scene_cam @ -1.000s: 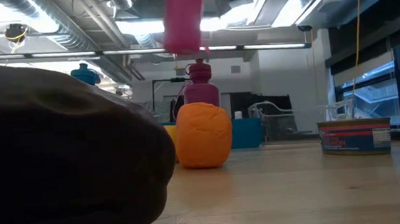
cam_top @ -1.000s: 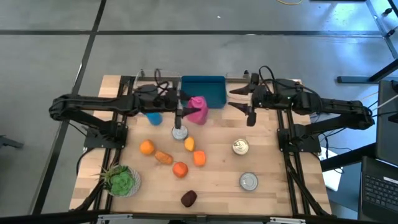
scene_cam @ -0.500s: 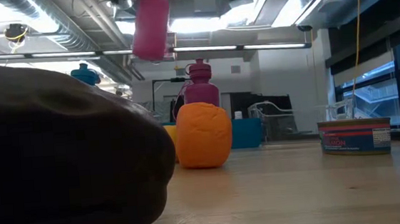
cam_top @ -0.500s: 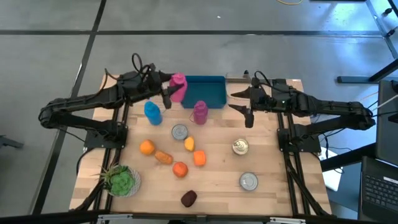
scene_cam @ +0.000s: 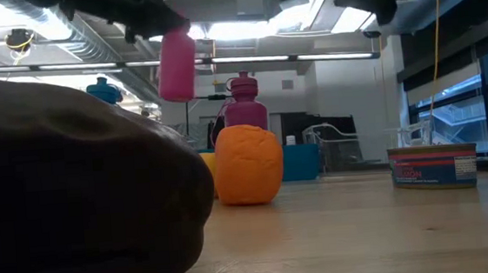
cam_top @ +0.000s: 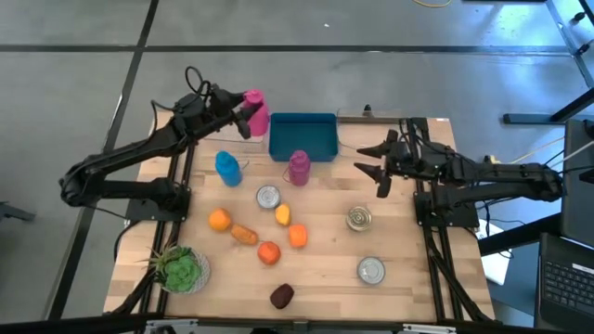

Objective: Pick & Place Food Item
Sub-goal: Put the pink bottle into the left transparent bin

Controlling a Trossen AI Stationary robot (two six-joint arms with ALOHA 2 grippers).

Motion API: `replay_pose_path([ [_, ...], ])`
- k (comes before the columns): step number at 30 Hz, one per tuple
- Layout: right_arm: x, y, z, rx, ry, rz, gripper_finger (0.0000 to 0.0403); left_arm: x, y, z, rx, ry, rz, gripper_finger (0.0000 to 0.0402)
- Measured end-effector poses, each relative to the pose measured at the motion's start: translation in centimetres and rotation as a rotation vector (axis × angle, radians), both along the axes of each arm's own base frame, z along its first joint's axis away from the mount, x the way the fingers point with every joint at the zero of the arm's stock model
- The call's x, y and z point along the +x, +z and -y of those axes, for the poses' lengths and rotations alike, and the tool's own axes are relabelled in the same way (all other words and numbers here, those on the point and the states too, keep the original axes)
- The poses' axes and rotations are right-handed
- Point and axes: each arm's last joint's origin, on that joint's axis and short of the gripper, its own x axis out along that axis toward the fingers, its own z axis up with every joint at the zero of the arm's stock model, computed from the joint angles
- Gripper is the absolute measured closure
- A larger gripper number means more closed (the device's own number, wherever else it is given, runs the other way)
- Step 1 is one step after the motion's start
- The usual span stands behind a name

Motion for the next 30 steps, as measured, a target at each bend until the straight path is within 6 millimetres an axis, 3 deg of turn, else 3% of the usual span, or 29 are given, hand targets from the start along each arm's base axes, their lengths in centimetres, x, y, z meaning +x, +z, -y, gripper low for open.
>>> replay_pose_path([
  [6,-0.1,-2.0,0.0,0.005,-0.001,0.054,0.0195,-0.4,-2.6,-2.1,-0.041,0.064,0.024,0.0238],
  [13,-0.1,-2.6,0.0,0.018,-0.001,0.063,0.0195,0.5,-5.0,-4.1,-0.058,0.113,0.023,0.0238],
  [30,-0.1,-2.7,0.0,-0.003,0.001,0.050,0.0195,1.5,-7.5,-5.9,-0.063,0.215,-0.096,0.0238],
])
